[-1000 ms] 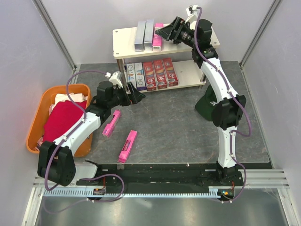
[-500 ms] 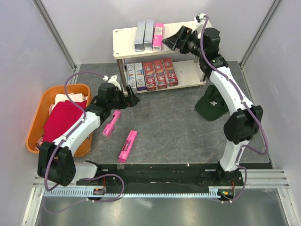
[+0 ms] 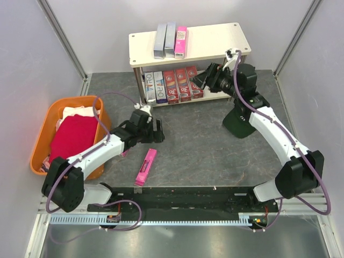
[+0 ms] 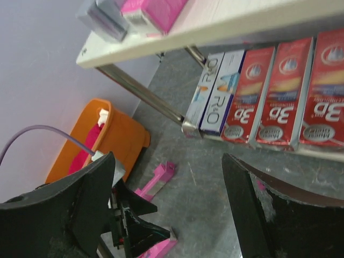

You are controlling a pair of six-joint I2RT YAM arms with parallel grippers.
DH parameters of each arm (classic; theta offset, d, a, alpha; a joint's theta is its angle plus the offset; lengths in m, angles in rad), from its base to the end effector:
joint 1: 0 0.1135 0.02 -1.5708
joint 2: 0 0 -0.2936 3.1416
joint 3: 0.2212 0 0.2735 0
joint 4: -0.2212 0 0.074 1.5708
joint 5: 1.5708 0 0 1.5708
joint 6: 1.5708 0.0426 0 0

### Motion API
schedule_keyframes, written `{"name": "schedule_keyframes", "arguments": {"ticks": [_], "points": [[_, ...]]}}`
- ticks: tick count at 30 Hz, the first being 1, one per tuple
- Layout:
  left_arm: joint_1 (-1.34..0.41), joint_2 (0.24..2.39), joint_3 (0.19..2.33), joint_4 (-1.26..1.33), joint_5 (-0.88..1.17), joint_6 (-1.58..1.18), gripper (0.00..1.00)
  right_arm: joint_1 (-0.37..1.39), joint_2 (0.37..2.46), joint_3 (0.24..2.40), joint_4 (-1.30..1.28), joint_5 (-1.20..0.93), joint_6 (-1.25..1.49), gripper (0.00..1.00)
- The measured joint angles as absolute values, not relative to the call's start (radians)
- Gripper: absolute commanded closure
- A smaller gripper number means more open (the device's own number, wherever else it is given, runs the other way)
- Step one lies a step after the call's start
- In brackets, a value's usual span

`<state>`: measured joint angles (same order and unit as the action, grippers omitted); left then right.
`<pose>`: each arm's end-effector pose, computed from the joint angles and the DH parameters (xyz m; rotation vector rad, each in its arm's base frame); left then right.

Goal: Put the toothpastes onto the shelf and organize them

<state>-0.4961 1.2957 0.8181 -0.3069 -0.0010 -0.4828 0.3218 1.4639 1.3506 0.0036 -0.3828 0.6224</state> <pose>0.2527 -0.1367 0.2443 0.0155 2.4061 -0.4681 0.3492 0.1332 0.4224 -0.0384 1.7797 1.0172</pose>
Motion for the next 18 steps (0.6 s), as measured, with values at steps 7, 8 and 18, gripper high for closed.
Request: {"name": "schedule_keyframes", "arguments": {"ticks": [7, 8, 18], "points": [[-0.627, 1.347, 0.759, -0.351, -0.082, -0.49, 0.14, 0.366, 1.417, 1.225, -0.009, -0.373, 0.606, 0.12], [-0.633, 1.353, 0.75, -0.36, -0.095, -0.493, 0.14, 0.369, 1.416, 1.208, -0.012, -0.373, 0.604, 0.12], [-0.69, 1.441, 0.741, -0.375, -0.183, -0.505, 0.37, 0.382, 1.416, 1.09, -0.046, -0.372, 0.597, 0.12]]}}
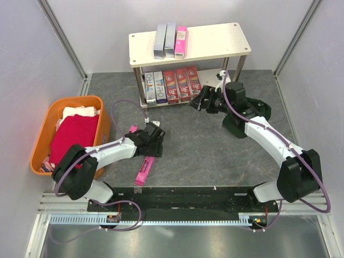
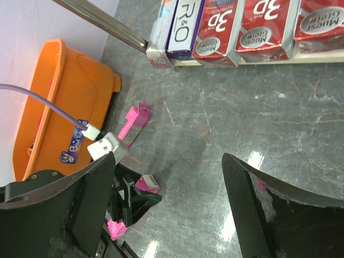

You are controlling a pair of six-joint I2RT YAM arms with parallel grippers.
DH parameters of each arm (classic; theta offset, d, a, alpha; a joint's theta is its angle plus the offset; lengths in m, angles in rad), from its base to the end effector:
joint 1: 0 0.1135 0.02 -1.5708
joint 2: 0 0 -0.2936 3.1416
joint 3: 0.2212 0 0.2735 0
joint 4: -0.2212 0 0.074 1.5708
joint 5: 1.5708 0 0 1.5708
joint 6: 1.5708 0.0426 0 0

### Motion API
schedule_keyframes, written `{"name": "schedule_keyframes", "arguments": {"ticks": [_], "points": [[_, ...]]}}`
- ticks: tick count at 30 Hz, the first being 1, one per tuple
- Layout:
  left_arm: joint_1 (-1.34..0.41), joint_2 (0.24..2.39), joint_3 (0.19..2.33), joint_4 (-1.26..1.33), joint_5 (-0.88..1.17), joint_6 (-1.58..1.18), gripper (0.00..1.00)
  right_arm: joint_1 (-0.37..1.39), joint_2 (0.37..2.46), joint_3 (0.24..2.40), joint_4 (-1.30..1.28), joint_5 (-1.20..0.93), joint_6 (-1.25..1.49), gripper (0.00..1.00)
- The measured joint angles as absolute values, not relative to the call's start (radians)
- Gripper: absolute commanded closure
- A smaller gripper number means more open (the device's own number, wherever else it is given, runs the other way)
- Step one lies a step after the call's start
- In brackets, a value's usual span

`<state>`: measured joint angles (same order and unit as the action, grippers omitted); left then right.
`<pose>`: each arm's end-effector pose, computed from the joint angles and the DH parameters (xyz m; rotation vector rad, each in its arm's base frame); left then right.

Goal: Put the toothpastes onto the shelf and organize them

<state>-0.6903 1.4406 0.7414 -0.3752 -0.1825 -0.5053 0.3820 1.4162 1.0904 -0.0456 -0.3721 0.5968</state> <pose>0.2208 -0.1723 0.1769 0.1819 2.6201 -0.1759 0.3215 0.1459 0.3338 -0.0422 2.0519 0.9924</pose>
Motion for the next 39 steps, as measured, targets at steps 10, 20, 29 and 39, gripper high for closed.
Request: {"name": "schedule_keyframes", "arguments": {"ticks": [10, 20, 29, 39], "points": [[-0.711, 1.492, 0.759, -0.395, -0.232, -0.508, 0.64, 0.384, 1.412, 1.062, -0.046, -0.373, 0.587, 0.11], [-0.715, 1.561, 0.891, -0.418, -0.223, -0.504, 0.67, 0.385, 1.412, 1.027, -0.047, -0.373, 0.575, 0.11], [-0.659, 1.597, 1.103, -0.352, -0.096, -0.491, 0.67, 0.427, 1.412, 0.99, -0.042, -0.372, 0.572, 0.1], [-0.574, 1.587, 1.178, -0.285, 0.012, -0.492, 0.67, 0.548, 1.422, 0.958, 0.023, -0.384, 0.603, 0.1]]}}
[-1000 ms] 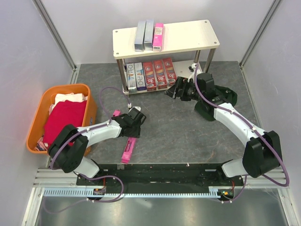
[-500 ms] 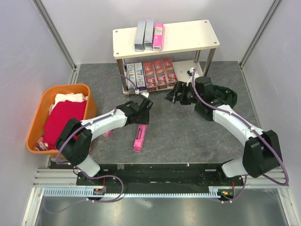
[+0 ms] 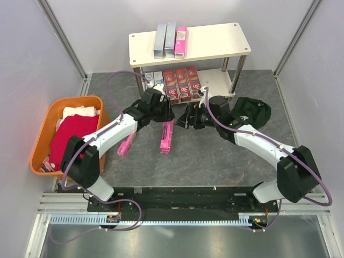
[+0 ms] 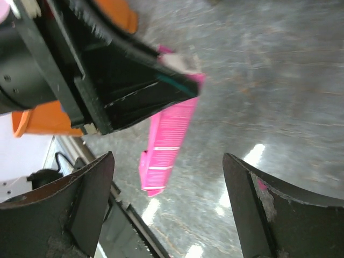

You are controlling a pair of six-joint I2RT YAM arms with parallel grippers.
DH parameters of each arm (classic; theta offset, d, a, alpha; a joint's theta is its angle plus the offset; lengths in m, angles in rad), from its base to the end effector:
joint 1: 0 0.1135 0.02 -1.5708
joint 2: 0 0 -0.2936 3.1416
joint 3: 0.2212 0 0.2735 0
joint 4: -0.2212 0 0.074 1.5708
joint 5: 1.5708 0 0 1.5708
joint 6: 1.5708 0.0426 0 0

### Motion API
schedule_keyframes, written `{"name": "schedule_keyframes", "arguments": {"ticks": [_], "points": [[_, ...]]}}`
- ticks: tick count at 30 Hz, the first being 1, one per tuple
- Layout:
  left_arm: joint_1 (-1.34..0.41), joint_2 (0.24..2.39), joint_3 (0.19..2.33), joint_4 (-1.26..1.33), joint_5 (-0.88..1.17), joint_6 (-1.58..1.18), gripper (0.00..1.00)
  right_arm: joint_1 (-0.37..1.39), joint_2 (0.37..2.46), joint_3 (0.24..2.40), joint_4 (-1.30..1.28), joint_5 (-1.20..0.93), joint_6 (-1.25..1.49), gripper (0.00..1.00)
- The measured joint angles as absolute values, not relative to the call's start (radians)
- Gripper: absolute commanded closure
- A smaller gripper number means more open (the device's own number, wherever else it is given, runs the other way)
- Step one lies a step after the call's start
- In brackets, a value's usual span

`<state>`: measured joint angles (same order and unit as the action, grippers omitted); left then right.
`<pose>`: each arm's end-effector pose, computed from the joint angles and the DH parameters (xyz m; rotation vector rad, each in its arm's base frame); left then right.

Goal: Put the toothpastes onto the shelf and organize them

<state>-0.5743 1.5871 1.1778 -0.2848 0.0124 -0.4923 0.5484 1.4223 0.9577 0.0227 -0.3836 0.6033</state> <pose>0.3213 -0.2086 0.2813 0.1023 2.3289 -0.5680 0.2858 0.1933 0.2894 -0.2048 2.1520 1.0892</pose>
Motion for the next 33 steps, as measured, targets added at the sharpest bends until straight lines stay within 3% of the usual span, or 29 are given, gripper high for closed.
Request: {"name": "schedule_keyframes", "arguments": {"ticks": [11, 14, 21, 23, 27, 30, 33], "points": [[-0.548, 1.531, 1.188, -0.223, 0.115, -0.521, 0.67, 0.638, 1.519, 0.958, 0.099, -0.39, 0.643, 0.19], [-0.543, 1.502, 1.188, -0.199, 0.145, -0.533, 0.66, 0.641, 1.532, 0.956, 0.107, -0.391, 0.65, 0.26], [-0.538, 1.492, 1.179, -0.142, 0.198, -0.554, 0.64, 0.646, 1.535, 0.946, 0.184, -0.414, 0.68, 0.62], [-0.535, 1.49, 1.17, -0.136, 0.203, -0.557, 0.61, 0.648, 1.535, 0.942, 0.19, -0.418, 0.686, 0.66], [-0.529, 1.473, 1.147, -0.125, 0.208, -0.557, 0.48, 0.653, 1.532, 0.936, 0.191, -0.417, 0.684, 0.73], [-0.521, 1.449, 1.132, -0.124, 0.214, -0.564, 0.27, 0.656, 1.523, 0.935, 0.186, -0.413, 0.679, 0.76], [-0.511, 1.42, 1.127, -0.123, 0.216, -0.567, 0.14, 0.651, 1.514, 0.934, 0.178, -0.396, 0.678, 0.78]]}}
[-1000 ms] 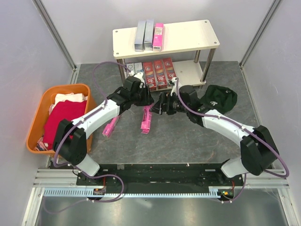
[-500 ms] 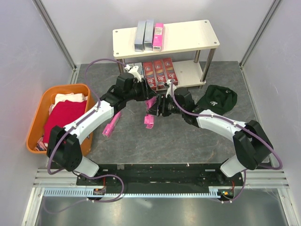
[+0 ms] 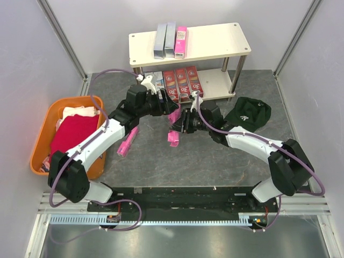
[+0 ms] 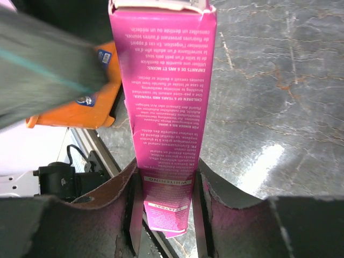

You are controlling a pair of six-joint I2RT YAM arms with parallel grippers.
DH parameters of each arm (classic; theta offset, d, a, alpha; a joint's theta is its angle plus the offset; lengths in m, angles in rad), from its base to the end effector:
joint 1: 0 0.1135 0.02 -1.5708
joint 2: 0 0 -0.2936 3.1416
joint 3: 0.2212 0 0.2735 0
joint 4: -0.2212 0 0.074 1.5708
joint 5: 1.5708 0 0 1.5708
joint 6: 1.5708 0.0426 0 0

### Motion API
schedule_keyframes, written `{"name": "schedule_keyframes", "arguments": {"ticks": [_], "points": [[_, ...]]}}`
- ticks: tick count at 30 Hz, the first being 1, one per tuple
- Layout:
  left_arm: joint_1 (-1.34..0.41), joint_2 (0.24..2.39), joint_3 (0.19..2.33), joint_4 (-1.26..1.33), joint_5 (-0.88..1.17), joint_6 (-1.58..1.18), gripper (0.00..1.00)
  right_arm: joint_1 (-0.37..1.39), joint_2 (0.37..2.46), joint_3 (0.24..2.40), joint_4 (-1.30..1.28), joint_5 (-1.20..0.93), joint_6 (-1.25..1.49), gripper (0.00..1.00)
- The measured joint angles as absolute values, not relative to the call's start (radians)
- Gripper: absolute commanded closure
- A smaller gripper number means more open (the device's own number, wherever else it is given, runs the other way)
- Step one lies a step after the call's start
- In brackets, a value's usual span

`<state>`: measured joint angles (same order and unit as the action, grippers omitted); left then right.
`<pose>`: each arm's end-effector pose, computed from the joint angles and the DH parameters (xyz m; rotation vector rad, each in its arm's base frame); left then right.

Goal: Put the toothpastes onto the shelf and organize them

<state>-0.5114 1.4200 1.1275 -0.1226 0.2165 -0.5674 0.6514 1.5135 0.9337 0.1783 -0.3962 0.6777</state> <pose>0.3047 -0.1815 0.3377 0.0895 2.0911 -0.8939 0.2792 0.2335 0.2664 -0.2566 2.1475 1.2138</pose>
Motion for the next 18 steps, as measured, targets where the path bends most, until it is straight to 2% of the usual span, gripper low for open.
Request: {"name": "schedule_keyframes", "arguments": {"ticks": [5, 18], "points": [[-0.502, 1.379, 1.118, -0.124, 0.212, -0.567, 0.05, 0.647, 1.495, 0.934, 0.15, -0.381, 0.667, 0.82], [-0.5, 1.261, 1.105, -0.146, 0.077, -0.504, 0.02, 0.647, 1.406, 0.949, 0.089, -0.359, 0.607, 0.84]]}}
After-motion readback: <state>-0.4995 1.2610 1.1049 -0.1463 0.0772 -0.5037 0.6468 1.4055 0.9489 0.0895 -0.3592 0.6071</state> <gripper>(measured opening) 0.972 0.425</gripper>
